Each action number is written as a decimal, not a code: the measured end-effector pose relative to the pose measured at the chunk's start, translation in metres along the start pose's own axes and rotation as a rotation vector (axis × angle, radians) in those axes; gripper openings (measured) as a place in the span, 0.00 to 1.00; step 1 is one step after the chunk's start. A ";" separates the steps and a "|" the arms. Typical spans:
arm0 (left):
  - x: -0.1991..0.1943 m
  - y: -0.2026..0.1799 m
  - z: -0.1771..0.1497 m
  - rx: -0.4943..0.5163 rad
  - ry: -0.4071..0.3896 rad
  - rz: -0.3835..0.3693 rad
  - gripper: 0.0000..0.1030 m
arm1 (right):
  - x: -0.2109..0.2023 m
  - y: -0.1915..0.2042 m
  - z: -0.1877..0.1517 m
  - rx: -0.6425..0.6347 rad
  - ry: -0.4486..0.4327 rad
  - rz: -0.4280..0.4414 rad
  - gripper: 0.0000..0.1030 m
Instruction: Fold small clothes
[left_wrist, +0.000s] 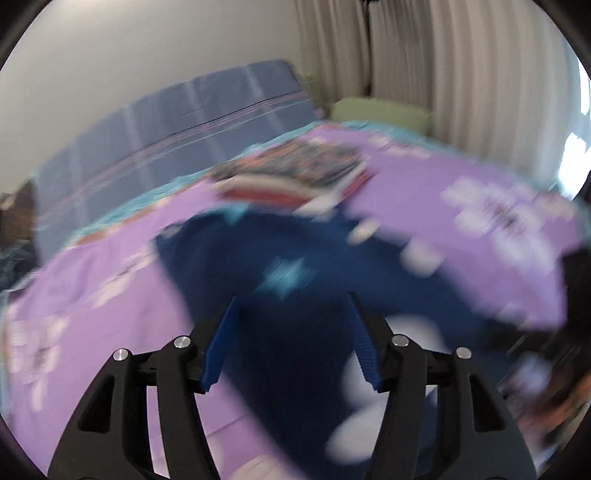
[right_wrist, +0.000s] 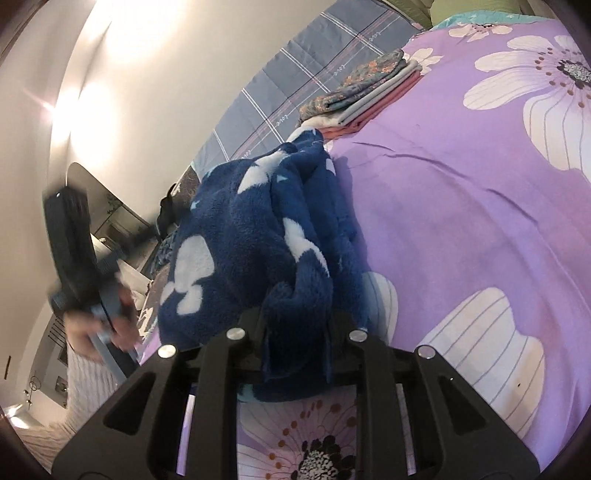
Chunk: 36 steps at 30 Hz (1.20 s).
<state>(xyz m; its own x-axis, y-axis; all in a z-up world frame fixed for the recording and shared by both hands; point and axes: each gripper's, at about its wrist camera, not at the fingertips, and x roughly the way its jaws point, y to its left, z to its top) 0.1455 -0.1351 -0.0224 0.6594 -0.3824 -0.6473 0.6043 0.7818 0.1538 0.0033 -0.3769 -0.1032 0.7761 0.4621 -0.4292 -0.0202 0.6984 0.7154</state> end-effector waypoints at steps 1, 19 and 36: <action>-0.001 0.005 -0.010 -0.014 0.005 -0.003 0.58 | -0.003 0.002 0.001 0.008 -0.002 0.026 0.20; 0.045 -0.025 0.001 0.114 0.061 -0.066 0.56 | -0.066 0.050 0.026 -0.269 -0.139 -0.170 0.29; -0.055 -0.020 -0.046 0.046 -0.111 -0.040 0.72 | 0.035 0.030 0.021 -0.348 0.040 -0.256 0.24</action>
<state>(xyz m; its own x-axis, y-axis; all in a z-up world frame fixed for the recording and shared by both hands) 0.0767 -0.1072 -0.0243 0.6786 -0.4667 -0.5671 0.6490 0.7426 0.1654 0.0428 -0.3512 -0.0851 0.7588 0.2656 -0.5947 -0.0468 0.9329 0.3570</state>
